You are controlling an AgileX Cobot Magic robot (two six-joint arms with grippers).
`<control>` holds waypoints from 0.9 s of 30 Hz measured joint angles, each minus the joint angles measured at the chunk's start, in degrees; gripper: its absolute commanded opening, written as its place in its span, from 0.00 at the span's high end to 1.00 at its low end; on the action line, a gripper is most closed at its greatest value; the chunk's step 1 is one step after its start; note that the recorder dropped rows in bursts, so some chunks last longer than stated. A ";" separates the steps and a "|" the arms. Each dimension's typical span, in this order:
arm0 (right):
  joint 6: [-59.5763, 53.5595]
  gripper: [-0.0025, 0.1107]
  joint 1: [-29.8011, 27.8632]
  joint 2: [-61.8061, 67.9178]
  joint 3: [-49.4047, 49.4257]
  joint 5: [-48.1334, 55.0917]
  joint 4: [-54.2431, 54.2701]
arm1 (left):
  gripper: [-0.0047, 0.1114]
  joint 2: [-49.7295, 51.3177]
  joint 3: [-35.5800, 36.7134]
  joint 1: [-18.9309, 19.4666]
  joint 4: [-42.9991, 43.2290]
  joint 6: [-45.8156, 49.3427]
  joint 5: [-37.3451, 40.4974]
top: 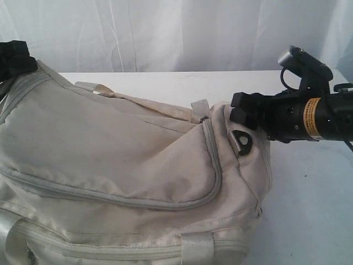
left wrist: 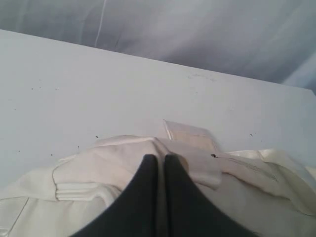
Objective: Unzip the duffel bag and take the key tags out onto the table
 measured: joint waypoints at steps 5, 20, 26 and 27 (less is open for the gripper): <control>0.00 0.98 0.00 -0.11 -0.23 -0.38 -0.23 | 0.96 0.00 0.00 0.00 -0.11 0.00 0.85; 0.10 0.98 -7.86 -6.54 -0.23 -4.89 -8.63 | 0.96 0.00 0.27 8.32 0.13 0.00 -4.90; 0.10 0.98 -8.99 -6.63 -0.23 -7.07 -9.02 | 0.96 0.00 0.31 9.62 0.39 0.00 -8.22; 0.10 0.98 -9.09 -6.63 -0.23 -7.20 -9.02 | 0.96 0.00 0.31 9.68 0.39 0.00 -8.46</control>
